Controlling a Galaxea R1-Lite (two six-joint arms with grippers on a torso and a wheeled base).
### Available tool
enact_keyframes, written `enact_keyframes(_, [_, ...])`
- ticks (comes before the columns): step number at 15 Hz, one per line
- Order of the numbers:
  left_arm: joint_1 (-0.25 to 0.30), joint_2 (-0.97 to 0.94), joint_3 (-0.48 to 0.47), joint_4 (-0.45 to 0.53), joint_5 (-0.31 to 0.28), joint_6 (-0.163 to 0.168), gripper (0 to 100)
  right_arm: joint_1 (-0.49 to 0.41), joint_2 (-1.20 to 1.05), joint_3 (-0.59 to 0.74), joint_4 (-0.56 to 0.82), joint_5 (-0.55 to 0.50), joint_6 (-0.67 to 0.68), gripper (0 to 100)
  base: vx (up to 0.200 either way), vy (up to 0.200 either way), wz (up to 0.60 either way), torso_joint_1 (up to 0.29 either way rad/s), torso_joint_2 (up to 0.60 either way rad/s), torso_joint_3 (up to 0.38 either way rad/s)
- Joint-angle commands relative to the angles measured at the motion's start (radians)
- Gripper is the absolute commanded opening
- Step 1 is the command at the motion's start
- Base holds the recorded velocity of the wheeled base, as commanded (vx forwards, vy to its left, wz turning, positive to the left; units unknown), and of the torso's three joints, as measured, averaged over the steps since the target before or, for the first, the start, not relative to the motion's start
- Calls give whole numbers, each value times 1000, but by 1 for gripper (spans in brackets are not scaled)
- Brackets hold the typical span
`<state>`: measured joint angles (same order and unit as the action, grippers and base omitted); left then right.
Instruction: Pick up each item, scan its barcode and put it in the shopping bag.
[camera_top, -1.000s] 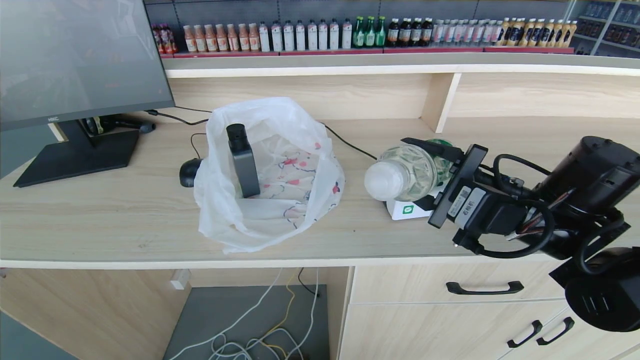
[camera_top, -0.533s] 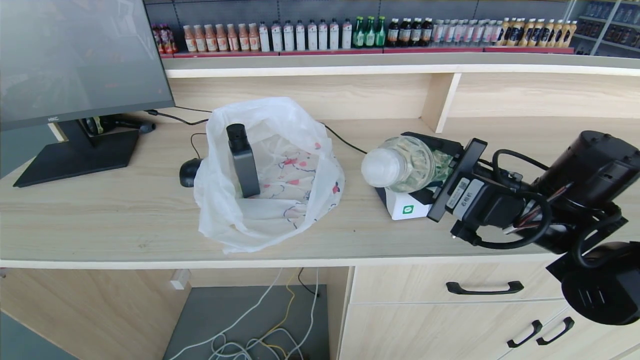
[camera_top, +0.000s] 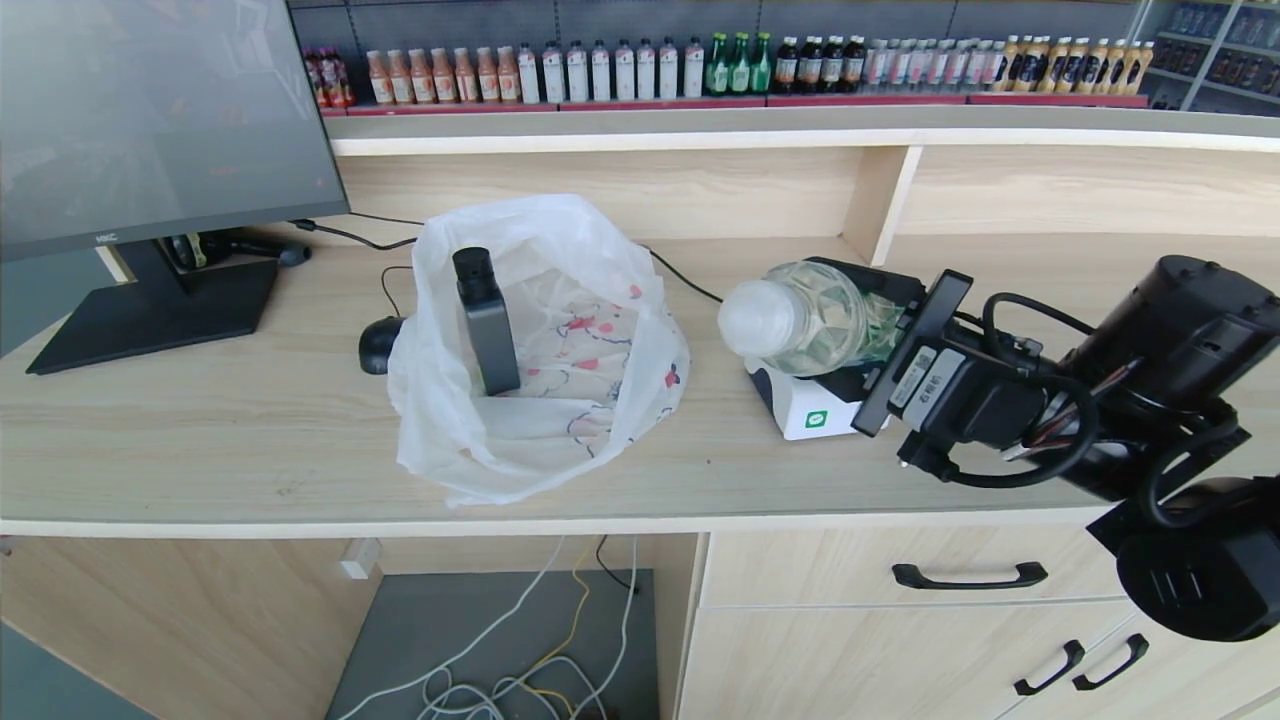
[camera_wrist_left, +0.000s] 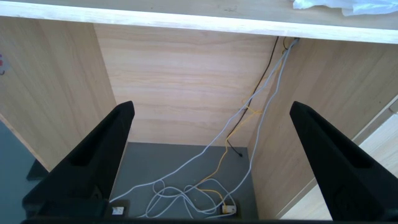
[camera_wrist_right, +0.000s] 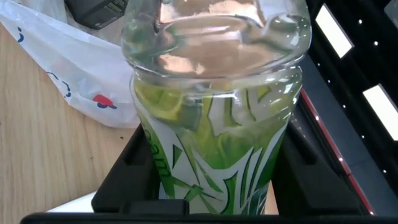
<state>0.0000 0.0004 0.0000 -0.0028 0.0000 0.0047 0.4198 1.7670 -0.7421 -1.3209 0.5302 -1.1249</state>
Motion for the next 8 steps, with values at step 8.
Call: enact_keyframes(8, [0, 0, 0, 0, 0, 0, 100, 1, -1, -71, -1, -3, 66, 0, 0, 0, 0, 0, 0, 0])
